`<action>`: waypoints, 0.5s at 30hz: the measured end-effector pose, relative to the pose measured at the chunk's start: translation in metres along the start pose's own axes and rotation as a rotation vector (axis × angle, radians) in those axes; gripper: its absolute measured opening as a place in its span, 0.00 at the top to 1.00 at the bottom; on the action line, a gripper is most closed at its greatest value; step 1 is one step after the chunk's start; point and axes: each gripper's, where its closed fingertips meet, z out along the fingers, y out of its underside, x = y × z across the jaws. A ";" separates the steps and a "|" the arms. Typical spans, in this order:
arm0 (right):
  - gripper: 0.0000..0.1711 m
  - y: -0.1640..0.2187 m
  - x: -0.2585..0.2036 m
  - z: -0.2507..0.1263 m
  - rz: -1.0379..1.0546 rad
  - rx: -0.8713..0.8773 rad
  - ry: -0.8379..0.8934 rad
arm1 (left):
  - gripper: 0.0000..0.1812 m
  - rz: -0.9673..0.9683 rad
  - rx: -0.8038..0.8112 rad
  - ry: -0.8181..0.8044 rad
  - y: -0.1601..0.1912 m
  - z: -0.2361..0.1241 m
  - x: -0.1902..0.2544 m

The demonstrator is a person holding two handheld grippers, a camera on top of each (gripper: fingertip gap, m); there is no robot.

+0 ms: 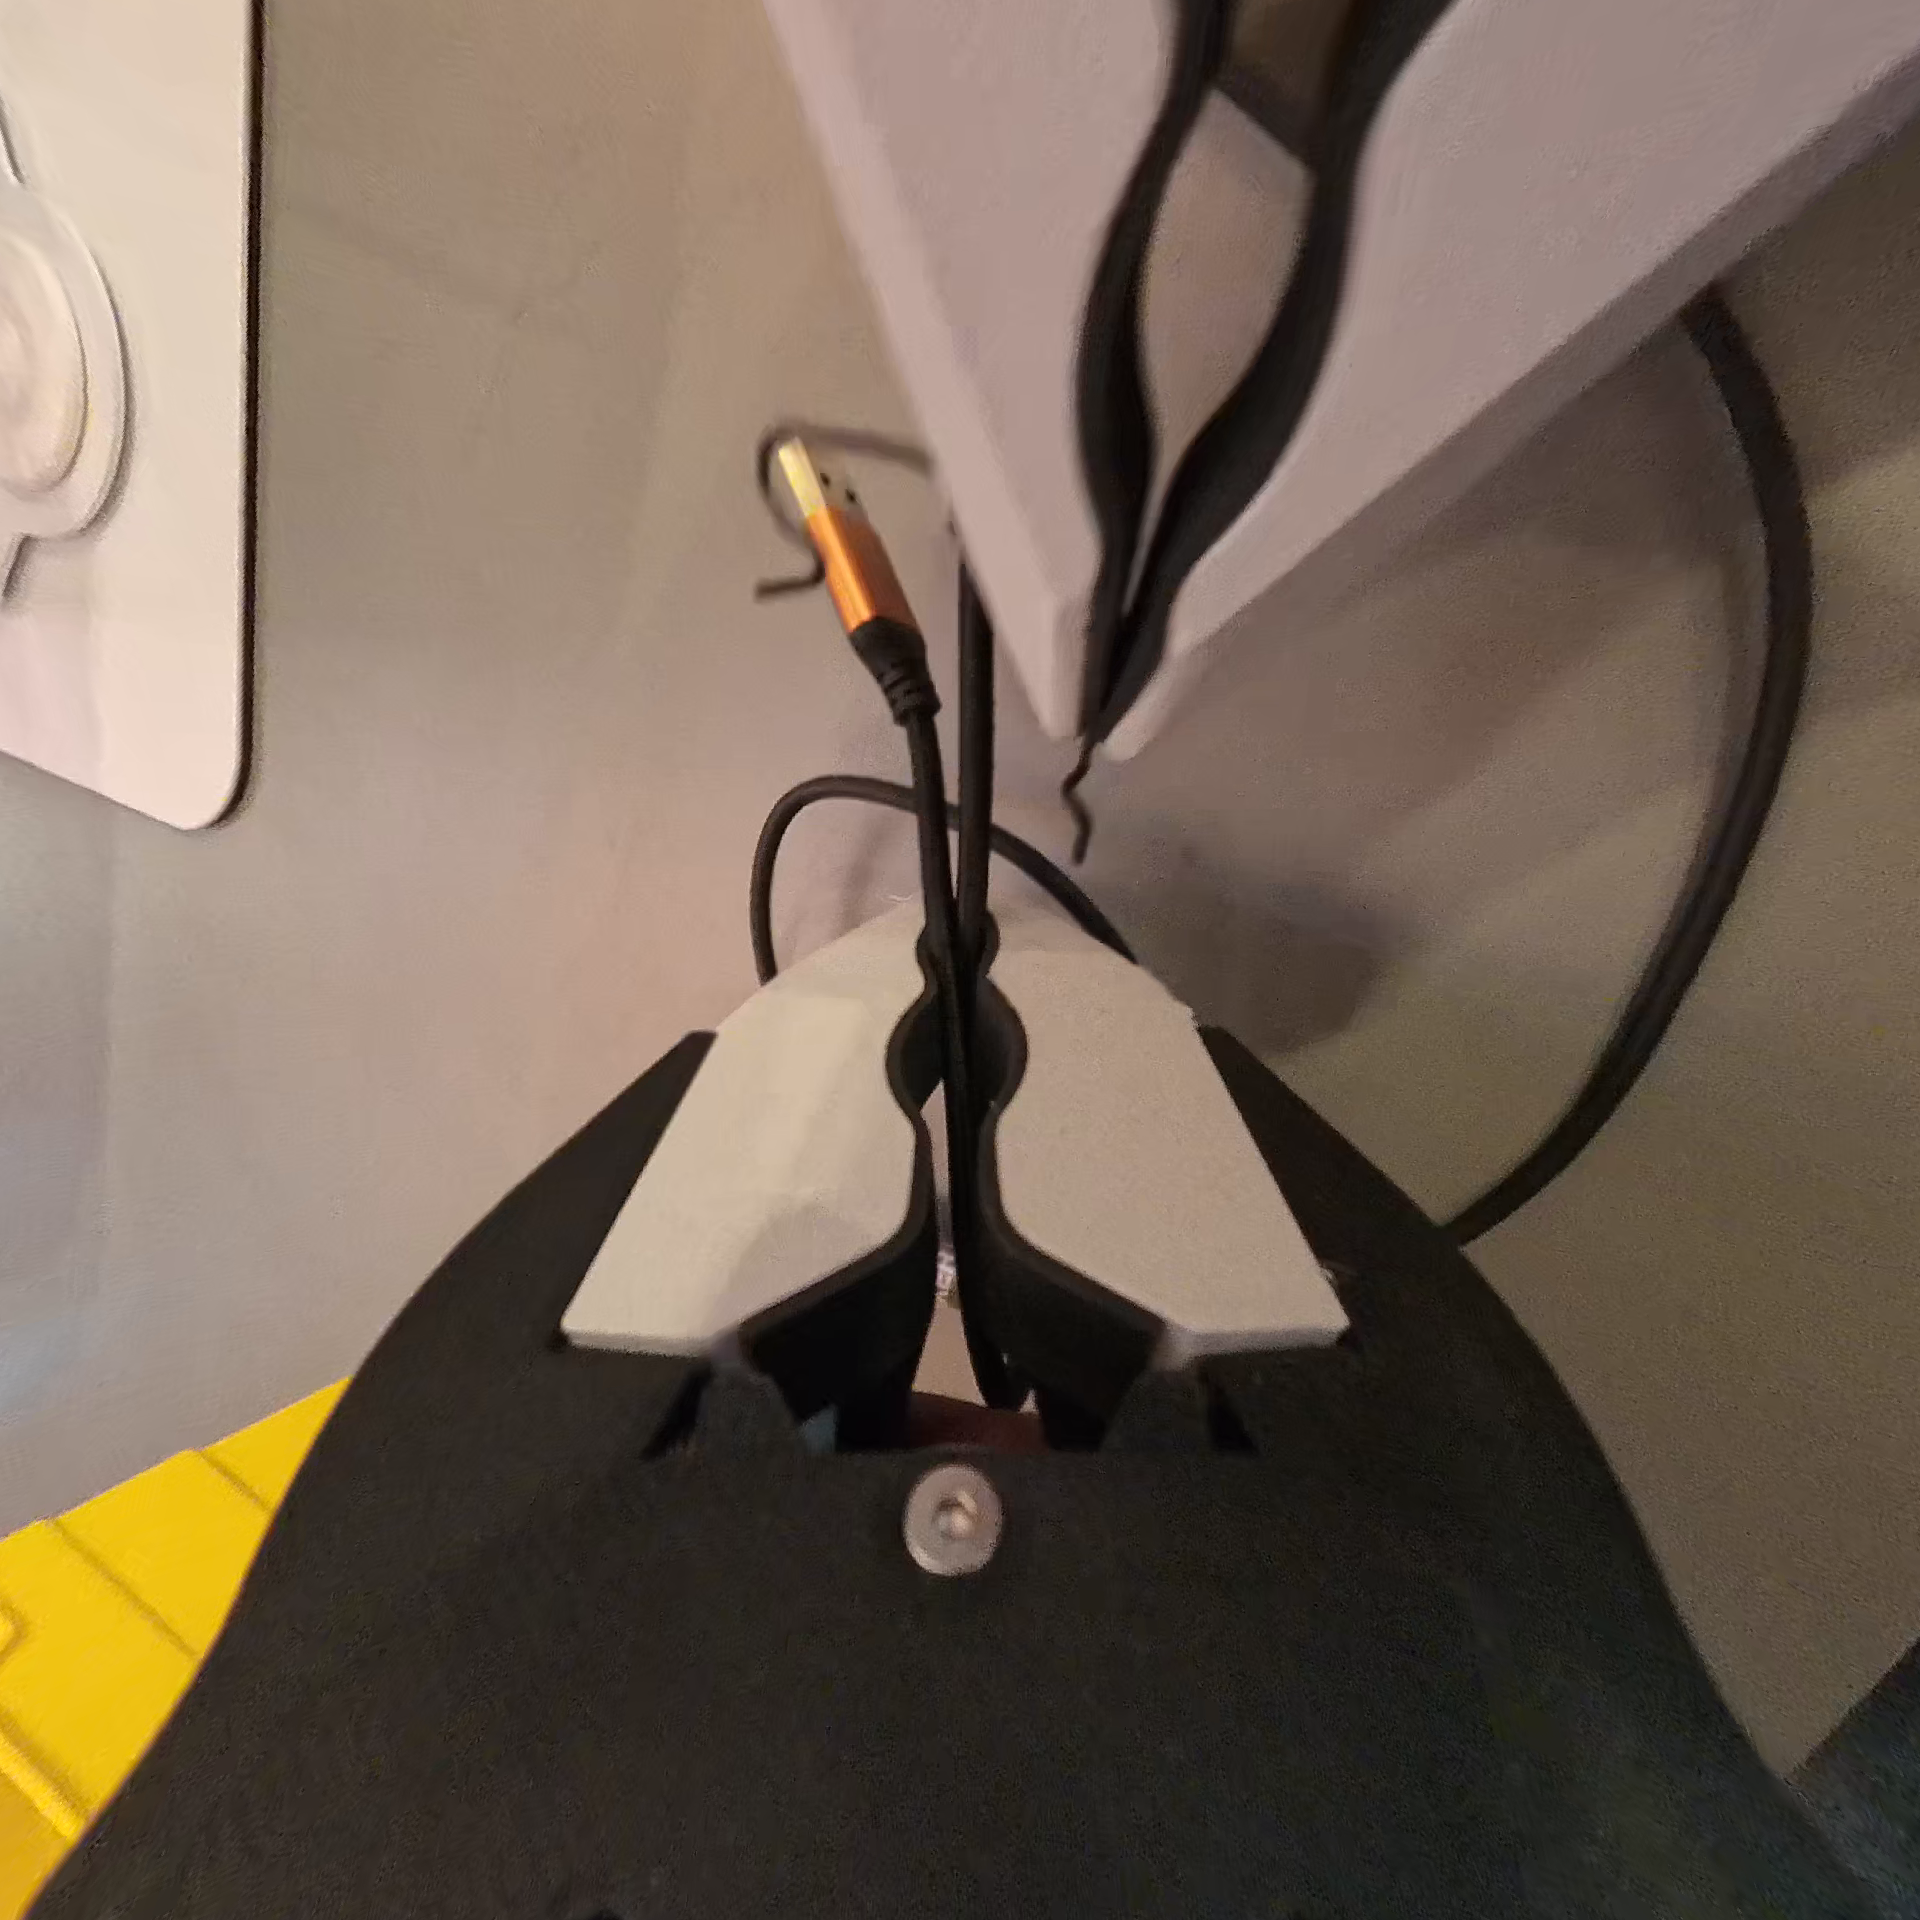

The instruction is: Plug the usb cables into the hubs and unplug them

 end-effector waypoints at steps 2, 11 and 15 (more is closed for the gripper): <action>1.00 0.001 0.000 0.005 0.004 0.000 -0.045 | 1.00 0.031 0.018 0.021 -0.004 0.001 0.005; 1.00 0.012 0.003 0.013 0.059 0.008 -0.092 | 1.00 0.030 0.041 0.082 -0.007 0.006 0.014; 1.00 0.014 0.018 -0.003 0.150 0.034 0.008 | 1.00 0.029 0.029 0.070 -0.003 0.006 0.010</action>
